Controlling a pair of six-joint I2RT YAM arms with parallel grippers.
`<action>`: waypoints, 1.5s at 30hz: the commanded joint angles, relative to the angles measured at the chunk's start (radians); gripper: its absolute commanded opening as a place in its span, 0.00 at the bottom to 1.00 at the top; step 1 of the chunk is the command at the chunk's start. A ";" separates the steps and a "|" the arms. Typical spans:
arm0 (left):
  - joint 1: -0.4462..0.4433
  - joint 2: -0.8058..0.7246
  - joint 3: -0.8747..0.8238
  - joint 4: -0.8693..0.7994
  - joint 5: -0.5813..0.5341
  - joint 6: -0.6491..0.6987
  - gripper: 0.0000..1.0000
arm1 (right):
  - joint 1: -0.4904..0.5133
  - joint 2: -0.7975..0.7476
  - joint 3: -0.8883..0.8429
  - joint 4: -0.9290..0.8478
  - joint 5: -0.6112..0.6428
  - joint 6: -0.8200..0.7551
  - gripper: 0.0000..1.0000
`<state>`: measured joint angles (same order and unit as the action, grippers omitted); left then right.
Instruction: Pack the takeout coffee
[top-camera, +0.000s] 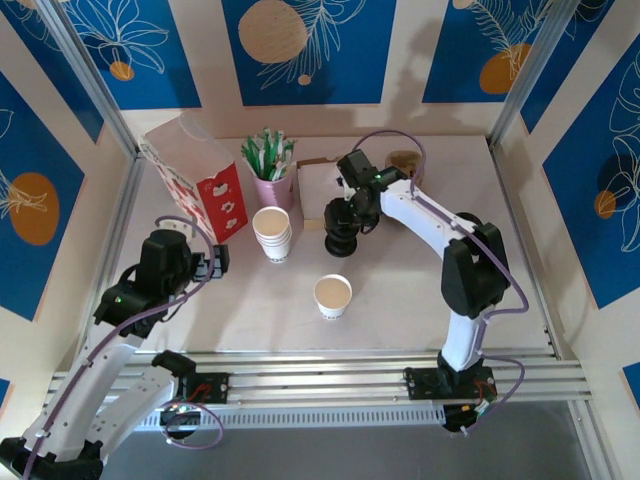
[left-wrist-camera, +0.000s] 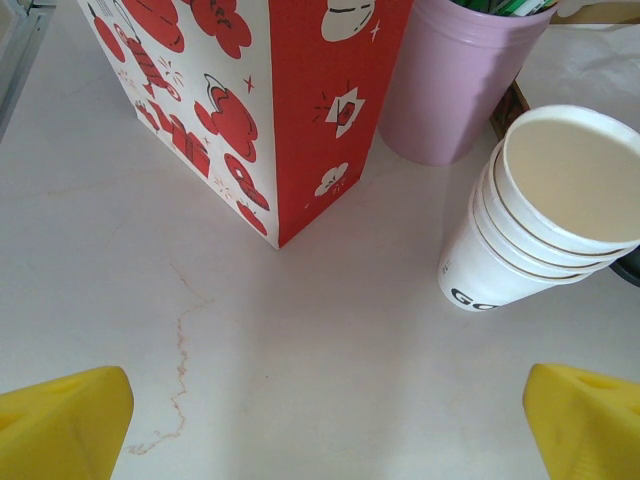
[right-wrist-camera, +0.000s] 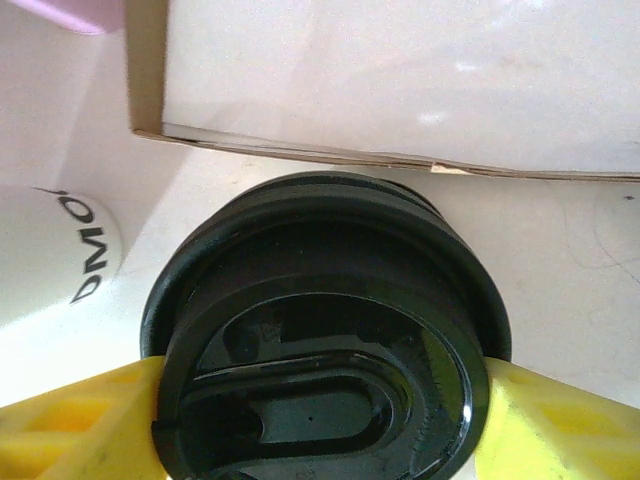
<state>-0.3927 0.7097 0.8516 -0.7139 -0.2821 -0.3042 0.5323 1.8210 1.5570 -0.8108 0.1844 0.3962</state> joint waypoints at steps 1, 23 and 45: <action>0.012 -0.008 -0.003 0.021 0.000 0.018 1.00 | 0.024 -0.075 0.011 -0.047 0.007 -0.016 0.68; 0.009 0.053 0.081 0.029 0.218 -0.101 1.00 | -0.088 -0.117 -0.233 0.293 -0.278 0.003 0.68; -0.318 0.804 0.559 0.329 0.142 -0.661 1.00 | -0.189 -0.303 -0.508 0.496 -0.444 0.133 0.66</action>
<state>-0.7055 1.4837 1.3560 -0.4637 -0.1013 -0.8509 0.3431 1.5681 1.0668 -0.3462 -0.2291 0.5125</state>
